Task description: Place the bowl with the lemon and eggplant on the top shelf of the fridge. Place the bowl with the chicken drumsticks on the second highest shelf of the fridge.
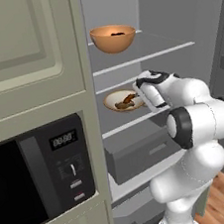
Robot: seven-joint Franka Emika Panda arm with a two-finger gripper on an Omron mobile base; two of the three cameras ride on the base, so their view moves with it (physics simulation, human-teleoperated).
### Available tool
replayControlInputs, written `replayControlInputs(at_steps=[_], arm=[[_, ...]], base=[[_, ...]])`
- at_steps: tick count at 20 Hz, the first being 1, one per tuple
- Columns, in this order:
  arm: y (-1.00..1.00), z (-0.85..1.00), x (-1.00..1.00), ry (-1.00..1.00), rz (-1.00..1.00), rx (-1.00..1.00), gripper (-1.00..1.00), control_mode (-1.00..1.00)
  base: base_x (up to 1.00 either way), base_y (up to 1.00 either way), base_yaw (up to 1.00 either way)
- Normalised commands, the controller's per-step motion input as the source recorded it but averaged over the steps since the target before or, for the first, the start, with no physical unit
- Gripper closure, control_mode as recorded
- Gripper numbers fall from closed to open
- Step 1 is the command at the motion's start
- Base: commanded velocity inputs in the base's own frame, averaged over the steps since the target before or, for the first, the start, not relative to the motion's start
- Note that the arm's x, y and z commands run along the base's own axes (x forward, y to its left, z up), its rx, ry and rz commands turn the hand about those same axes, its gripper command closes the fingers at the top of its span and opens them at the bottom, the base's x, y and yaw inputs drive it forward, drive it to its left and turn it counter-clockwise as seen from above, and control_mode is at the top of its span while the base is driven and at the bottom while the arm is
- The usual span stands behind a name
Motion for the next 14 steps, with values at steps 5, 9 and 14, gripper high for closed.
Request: replayControlInputs(at_steps=[5,9,14], arm=[[-0.6,0.69,-0.88,0.0,-0.15,0.0,-1.0,-1.0],[-0.59,0.87,-1.0,0.0,-0.17,0.0,-1.0,-1.0],[-0.33,0.95,-1.0,0.0,-0.12,-0.01,-1.0,-1.0]], base=[[0.0,0.0,0.0],[0.0,0.0,0.0],[0.0,0.0,0.0]])
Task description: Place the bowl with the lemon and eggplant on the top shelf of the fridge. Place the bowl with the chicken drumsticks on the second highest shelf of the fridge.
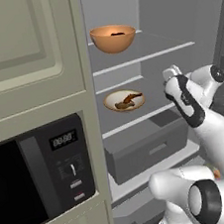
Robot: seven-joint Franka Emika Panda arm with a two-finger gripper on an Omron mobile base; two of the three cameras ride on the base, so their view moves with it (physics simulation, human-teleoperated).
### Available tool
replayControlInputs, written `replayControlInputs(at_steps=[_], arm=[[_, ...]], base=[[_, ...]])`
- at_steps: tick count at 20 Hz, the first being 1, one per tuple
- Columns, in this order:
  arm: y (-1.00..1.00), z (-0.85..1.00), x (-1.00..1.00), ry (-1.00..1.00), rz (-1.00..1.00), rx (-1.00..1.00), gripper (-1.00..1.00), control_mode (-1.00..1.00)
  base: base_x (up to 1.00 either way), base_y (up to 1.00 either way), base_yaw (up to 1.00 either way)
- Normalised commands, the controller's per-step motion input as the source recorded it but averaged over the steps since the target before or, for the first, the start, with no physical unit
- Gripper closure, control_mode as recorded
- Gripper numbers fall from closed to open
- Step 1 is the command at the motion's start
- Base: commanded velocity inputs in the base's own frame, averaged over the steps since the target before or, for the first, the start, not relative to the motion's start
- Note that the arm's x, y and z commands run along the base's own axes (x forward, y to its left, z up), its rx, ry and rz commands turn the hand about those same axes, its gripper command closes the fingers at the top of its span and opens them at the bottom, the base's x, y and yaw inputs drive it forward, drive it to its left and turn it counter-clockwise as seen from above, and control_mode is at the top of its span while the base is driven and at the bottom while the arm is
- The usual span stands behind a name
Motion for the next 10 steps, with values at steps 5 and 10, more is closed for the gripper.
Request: replayControlInputs(at_steps=[5,10], arm=[[0.03,0.97,-1.0,-0.11,-0.06,-0.1,-1.0,-1.0],[0.24,0.88,-1.0,-0.16,-0.01,-0.18,-1.0,-1.0]], base=[[0.0,0.0,0.0],[0.0,0.0,0.0]])
